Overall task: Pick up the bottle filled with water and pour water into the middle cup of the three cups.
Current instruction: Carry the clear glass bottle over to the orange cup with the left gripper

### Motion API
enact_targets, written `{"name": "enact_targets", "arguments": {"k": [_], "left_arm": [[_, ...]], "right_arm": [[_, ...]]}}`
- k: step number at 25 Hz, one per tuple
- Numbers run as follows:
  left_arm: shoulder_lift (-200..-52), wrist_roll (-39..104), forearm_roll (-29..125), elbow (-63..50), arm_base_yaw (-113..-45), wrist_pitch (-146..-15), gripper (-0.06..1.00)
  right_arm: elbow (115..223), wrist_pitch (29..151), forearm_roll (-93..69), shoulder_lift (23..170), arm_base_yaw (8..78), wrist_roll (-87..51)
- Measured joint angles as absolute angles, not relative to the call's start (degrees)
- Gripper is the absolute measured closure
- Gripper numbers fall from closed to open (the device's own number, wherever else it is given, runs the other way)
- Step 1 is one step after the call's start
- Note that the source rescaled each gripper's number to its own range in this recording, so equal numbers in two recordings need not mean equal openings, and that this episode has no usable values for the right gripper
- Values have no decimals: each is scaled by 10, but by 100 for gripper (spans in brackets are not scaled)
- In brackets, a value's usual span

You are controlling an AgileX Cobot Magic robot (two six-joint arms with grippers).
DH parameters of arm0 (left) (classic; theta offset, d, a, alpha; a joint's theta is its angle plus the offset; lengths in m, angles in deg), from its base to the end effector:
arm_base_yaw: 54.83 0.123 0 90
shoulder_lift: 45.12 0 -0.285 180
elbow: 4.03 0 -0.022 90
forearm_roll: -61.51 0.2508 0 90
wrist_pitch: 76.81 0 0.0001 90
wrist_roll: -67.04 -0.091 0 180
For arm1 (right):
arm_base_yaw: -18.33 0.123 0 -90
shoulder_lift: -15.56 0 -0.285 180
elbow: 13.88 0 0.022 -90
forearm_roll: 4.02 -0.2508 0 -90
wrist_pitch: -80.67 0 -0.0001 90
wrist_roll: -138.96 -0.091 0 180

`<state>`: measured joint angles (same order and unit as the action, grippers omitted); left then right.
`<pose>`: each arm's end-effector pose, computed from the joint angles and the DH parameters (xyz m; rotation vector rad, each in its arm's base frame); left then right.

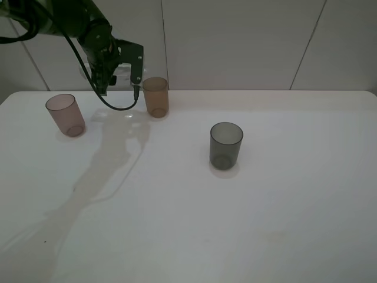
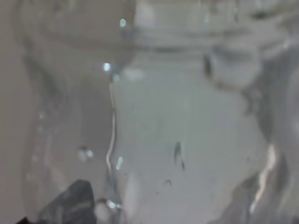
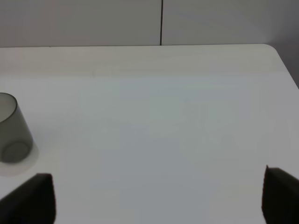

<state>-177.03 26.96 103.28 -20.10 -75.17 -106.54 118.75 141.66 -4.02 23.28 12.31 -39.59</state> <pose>0.4625 -0.1393 0.1808 1.8162 1.7870 0.8374 -0.0076 0.0008 0.2828 0.0808 2.0253 -0.0824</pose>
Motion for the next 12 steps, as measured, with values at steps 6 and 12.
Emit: {"name": "enact_targets", "arguments": {"k": [6, 12], "left_arm": [[-1770, 270, 1043, -201, -752, -1065, 93], [-1770, 270, 1049, -201, -752, -1065, 93]], "right_arm": [[1188, 1417, -40, 233, 123, -396], [1188, 1417, -40, 233, 123, -396]]}}
